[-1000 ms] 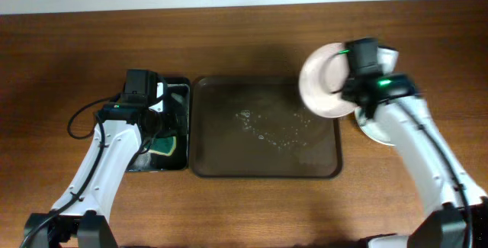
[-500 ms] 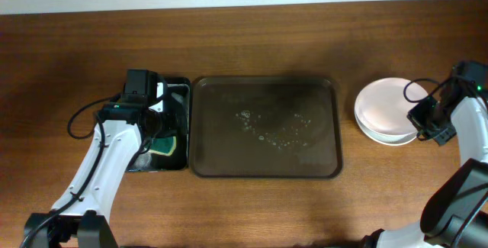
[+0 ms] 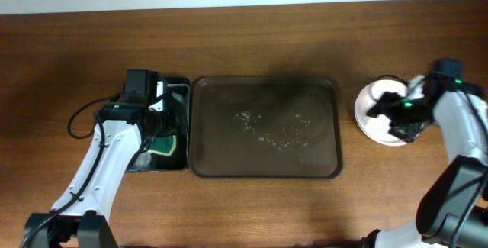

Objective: Clean dirty plates on tray and stack at the side

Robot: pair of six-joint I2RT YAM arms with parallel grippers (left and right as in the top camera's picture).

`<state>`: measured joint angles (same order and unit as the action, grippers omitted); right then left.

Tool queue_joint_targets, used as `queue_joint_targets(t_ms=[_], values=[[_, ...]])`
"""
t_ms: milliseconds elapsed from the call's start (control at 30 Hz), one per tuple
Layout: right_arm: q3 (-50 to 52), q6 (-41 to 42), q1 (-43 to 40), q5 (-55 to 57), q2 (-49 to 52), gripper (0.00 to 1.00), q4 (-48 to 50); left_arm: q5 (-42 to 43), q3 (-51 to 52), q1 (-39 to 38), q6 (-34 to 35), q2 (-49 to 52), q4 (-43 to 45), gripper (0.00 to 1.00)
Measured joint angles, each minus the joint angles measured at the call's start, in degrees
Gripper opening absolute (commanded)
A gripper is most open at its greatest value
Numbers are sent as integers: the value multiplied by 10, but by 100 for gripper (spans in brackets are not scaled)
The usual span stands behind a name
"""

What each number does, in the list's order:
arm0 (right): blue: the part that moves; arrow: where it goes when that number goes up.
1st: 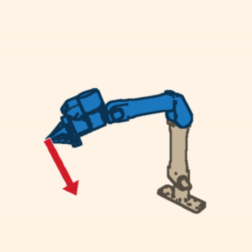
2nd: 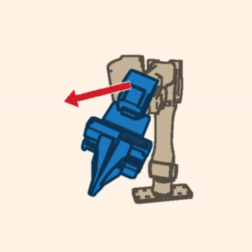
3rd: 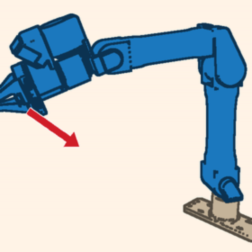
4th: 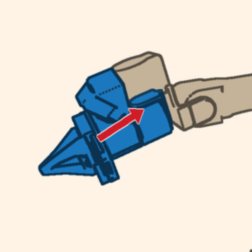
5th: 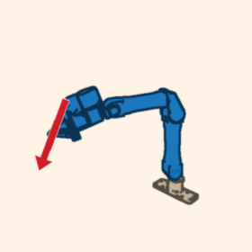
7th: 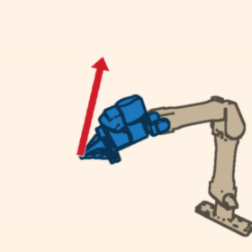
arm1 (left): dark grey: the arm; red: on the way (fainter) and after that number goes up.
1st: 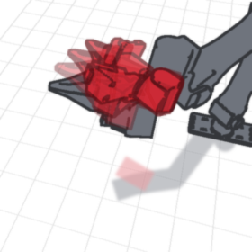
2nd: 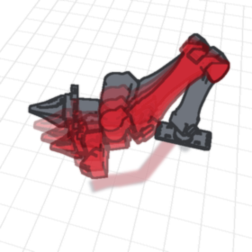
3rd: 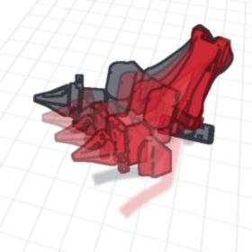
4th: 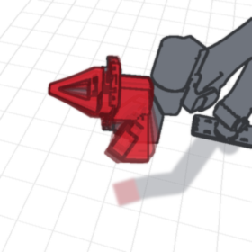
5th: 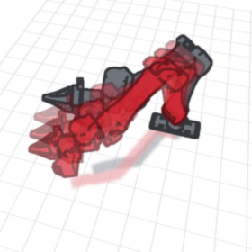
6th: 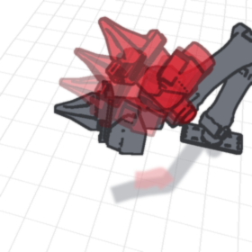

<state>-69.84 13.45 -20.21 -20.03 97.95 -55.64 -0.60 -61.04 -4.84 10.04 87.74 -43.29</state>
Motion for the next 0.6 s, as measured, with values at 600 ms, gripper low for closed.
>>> queue_joint_targets(t_ms=[600], values=[[4, -24, 336, 151, -78, 99, -65, 24, -52, 16, 24, -15, -159, 99]])
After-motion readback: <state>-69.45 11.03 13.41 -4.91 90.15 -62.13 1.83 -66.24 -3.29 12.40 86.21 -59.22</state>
